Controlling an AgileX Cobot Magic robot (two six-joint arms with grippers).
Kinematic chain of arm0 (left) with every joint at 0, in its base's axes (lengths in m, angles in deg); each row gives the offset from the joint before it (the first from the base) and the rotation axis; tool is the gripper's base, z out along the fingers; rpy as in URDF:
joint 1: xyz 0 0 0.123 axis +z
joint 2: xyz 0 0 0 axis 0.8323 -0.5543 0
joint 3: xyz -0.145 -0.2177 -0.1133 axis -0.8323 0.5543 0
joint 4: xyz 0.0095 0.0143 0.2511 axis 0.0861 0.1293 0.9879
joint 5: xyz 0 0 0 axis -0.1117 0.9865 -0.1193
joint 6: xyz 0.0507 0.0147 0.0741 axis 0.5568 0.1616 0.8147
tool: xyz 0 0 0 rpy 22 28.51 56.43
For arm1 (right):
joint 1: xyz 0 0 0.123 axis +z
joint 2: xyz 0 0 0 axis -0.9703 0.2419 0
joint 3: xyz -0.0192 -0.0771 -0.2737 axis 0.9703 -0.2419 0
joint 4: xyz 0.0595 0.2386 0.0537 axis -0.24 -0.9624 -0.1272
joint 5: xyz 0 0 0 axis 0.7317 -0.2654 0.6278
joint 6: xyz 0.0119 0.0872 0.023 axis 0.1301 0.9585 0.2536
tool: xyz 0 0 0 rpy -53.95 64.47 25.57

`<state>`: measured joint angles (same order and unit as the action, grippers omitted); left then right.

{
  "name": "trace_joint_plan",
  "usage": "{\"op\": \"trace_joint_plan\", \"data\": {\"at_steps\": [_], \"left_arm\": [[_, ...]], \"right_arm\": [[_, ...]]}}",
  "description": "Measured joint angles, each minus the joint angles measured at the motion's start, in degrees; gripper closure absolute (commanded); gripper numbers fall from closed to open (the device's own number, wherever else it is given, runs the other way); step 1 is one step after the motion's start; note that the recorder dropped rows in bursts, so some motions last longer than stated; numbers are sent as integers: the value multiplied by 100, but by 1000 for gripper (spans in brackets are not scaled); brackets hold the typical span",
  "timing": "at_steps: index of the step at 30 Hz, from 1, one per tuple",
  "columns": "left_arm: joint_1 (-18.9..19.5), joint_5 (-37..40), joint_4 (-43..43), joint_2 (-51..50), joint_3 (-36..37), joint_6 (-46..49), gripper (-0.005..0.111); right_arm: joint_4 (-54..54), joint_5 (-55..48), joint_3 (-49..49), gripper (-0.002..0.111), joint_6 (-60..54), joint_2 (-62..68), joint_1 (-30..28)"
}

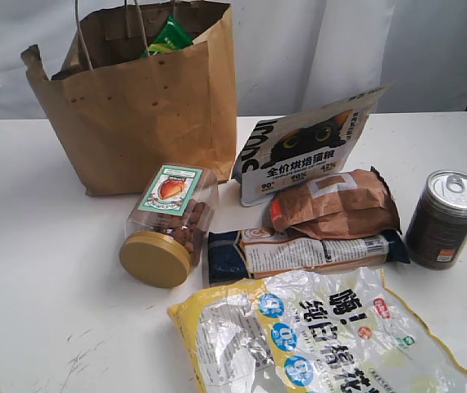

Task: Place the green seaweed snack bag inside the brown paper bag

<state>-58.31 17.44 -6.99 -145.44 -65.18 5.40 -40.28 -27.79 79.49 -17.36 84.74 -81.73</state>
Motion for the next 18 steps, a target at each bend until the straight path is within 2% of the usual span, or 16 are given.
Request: {"op": "trace_joint_plan", "data": {"at_steps": [10, 12, 14, 18], "left_arm": [[0, 39, 65, 481, 0, -33, 48], [0, 14, 209, 701, 0, -74, 58], [0, -56, 572, 947, 0, -292, 78], [87, -123, 1474, 1339, 0, -1192, 96]], "right_arm": [[0, 0, 0, 108, 0, 0, 0], [0, 0, 0, 108, 0, 0, 0], [0, 0, 0, 108, 0, 0, 0], [0, 0, 0, 108, 0, 0, 0]]}}
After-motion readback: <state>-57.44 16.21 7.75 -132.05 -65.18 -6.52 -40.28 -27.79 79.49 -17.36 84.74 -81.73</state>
